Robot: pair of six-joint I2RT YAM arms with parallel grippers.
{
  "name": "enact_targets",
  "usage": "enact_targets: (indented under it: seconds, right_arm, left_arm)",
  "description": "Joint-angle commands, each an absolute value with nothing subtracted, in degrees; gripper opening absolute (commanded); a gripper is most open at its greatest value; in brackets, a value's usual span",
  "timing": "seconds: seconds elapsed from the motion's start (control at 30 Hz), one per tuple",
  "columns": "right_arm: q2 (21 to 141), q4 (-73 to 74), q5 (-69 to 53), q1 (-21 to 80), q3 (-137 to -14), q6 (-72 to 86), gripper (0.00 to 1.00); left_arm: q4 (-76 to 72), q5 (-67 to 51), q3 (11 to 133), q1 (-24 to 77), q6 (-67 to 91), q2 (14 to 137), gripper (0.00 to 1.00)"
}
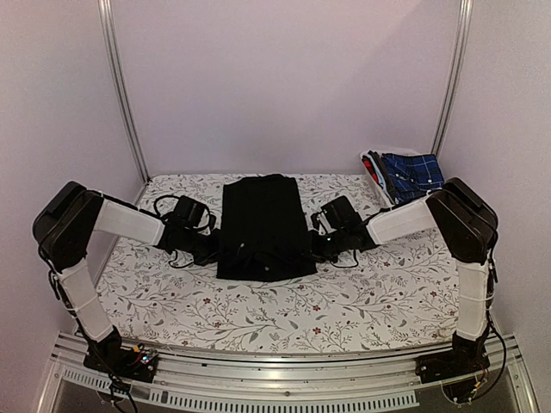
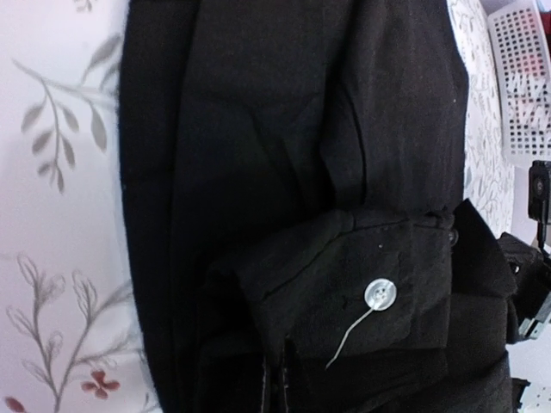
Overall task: Fold and stack the long sleeve shirts
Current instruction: Fold the rectangle-folded shirt at the center of the board.
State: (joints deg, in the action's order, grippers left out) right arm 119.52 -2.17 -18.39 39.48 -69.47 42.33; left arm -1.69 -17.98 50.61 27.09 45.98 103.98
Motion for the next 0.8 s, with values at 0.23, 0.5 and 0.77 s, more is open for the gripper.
enact_targets:
  seconds: [0.23,0.5,0.77]
  right_arm:
    - [107.06,-3.74,-16.87,43.24,-53.46,46.82,0.00]
    - [104.15,-0.73,-14.67,43.12,-56.05,45.80,0.00]
    - [102.95,3.79,-11.97,42.58,-59.11,43.36,0.08]
  left_arm:
    - [-2.97,-17.02,39.08,34.81,52.56,92.13,0.00]
    - [-0.24,-15.35,41.58,35.04,52.27,90.68,0.00]
    - [3.40,-14.71,45.38,33.47,48.40,91.73,0.18]
